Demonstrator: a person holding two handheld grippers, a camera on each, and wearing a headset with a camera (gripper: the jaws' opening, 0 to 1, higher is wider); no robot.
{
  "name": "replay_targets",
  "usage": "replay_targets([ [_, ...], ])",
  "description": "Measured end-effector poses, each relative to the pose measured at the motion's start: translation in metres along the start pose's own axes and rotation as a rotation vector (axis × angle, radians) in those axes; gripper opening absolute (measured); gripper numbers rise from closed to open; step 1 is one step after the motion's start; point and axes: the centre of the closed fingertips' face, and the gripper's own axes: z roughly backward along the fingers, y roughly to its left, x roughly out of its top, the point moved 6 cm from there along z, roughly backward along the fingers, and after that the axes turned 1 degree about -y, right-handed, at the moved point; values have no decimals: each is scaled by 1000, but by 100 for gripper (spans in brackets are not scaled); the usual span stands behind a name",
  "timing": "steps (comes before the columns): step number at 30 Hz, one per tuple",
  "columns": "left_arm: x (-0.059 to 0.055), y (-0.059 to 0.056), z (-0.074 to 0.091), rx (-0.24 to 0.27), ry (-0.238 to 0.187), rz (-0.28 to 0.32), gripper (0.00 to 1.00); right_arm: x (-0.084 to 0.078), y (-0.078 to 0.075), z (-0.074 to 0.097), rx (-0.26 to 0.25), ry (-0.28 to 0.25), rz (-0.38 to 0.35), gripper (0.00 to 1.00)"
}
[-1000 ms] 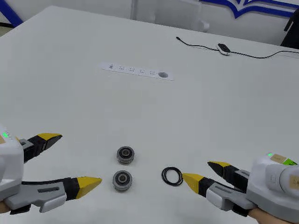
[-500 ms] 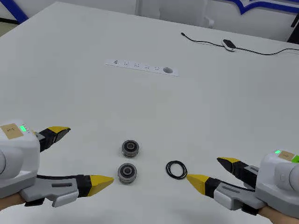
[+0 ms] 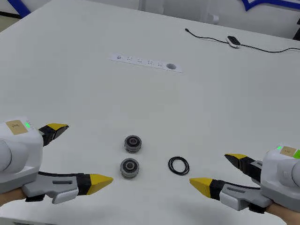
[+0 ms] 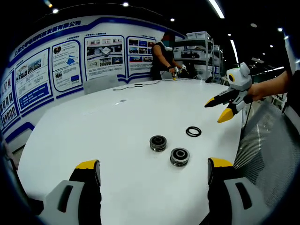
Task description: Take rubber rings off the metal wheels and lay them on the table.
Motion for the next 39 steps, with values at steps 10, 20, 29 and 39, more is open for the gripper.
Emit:
replay_targets([
  [10, -4, -4, 0, -10, 13, 3, 98, 3, 1, -5, 5, 4, 5, 74],
  [20, -7, -5, 0, -17, 22, -4, 98, 1, 3, -6, 4, 20, 16, 74],
  [29, -8, -5, 0, -23, 29, -5, 98, -1, 5, -8, 1, 39, 39, 74],
  [39, -7, -7, -2, -29, 29, -5, 97, -6, 4, -7, -5, 51, 15, 73],
])
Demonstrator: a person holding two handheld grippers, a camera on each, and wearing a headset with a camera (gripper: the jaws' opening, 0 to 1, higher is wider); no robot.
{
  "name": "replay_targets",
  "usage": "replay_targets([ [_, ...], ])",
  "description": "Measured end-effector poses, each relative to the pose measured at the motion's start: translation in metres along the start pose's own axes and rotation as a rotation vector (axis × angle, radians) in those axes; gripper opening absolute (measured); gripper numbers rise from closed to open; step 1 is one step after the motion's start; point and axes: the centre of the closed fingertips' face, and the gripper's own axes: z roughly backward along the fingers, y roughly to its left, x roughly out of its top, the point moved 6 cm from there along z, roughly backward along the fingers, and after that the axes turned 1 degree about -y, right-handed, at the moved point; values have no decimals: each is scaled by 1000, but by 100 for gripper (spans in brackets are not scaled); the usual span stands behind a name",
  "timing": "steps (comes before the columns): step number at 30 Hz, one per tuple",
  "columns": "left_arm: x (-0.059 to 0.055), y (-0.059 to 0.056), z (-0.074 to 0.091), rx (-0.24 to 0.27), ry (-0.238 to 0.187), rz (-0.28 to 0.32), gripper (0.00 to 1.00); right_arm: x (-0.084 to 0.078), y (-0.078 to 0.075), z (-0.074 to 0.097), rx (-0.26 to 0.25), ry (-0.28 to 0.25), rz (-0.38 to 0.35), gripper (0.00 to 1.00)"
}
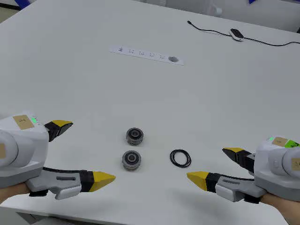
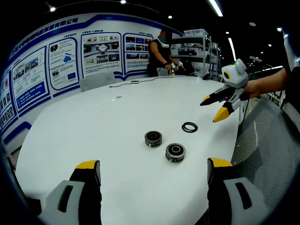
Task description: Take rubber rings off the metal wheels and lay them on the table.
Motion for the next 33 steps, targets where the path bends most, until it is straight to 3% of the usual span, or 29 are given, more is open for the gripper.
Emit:
replay_targets([
  [33, 2, -5, -1, -15, 12, -14, 96, -9, -5, 7, -20, -2, -55, 72],
])
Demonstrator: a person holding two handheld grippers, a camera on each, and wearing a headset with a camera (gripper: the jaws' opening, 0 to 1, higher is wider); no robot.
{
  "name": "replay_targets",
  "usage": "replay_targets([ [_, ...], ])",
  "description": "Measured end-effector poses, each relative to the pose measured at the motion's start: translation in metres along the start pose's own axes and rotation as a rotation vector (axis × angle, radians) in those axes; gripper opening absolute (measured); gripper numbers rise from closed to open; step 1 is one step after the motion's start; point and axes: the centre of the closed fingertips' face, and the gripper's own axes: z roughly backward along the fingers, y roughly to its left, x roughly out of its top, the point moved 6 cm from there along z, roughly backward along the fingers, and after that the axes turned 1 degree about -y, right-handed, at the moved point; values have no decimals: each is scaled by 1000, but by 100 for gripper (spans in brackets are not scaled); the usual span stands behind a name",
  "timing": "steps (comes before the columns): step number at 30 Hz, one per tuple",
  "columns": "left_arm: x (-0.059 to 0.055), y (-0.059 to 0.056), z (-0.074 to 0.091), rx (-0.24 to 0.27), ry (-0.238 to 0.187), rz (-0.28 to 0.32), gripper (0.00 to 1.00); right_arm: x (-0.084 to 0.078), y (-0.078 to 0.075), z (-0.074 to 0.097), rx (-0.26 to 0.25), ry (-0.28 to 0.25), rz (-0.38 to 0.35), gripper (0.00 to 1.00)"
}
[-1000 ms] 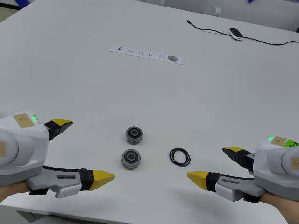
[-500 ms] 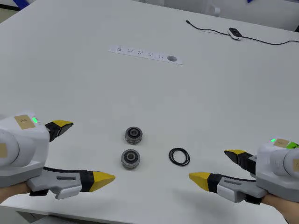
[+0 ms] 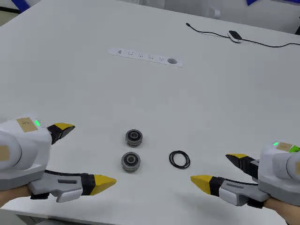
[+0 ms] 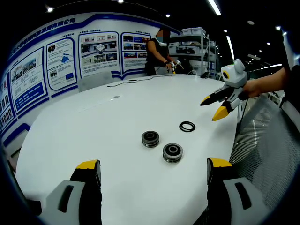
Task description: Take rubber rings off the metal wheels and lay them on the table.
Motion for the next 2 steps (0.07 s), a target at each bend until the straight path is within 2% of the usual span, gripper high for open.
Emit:
replay_targets([
  [2, 1, 0, 0, 1, -2, 0, 96, 0, 0, 1, -3, 0, -1, 72],
])
